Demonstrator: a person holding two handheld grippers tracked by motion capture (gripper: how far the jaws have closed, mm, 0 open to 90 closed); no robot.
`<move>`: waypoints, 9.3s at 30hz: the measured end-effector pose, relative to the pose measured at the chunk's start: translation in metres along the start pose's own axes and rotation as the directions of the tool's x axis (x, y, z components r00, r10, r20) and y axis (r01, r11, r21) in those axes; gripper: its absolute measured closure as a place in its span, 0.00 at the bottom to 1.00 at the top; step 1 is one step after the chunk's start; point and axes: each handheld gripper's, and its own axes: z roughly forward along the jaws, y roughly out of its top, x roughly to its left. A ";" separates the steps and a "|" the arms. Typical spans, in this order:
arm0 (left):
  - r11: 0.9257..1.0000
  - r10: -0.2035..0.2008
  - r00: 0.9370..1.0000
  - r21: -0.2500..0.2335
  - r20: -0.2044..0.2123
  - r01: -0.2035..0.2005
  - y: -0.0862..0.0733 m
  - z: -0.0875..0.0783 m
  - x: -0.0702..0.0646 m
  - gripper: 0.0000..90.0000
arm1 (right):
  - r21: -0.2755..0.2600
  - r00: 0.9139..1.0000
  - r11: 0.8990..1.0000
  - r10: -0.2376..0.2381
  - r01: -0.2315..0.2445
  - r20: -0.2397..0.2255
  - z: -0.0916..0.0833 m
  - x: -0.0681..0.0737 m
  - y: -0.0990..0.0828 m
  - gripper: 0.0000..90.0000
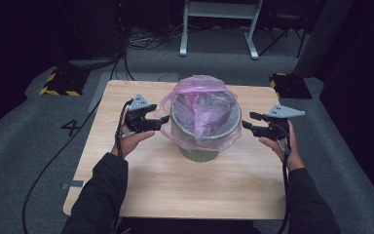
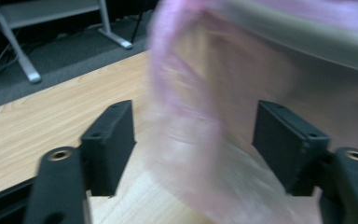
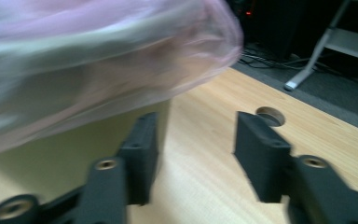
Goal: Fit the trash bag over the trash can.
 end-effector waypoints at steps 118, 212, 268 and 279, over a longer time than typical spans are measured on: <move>0.996 0.087 0.996 0.013 -0.038 -0.086 0.049 0.035 0.012 0.99 | -0.039 0.998 0.999 0.005 -0.003 0.059 0.037 -0.017 0.076 1.00; 0.961 0.119 0.986 0.236 0.119 -0.145 -0.070 0.005 -0.053 0.27 | 0.162 0.984 0.987 0.029 0.000 -0.173 -0.004 0.031 -0.047 0.54; 0.934 0.083 0.989 0.336 0.124 -0.120 -0.136 -0.027 -0.072 0.15 | 0.186 0.988 0.974 -0.110 0.129 -0.109 0.051 0.065 0.114 0.30; 0.935 0.084 0.989 0.334 0.124 -0.121 -0.136 -0.027 -0.072 0.15 | 0.282 0.983 0.946 -0.126 0.158 -0.131 0.068 0.071 0.108 0.29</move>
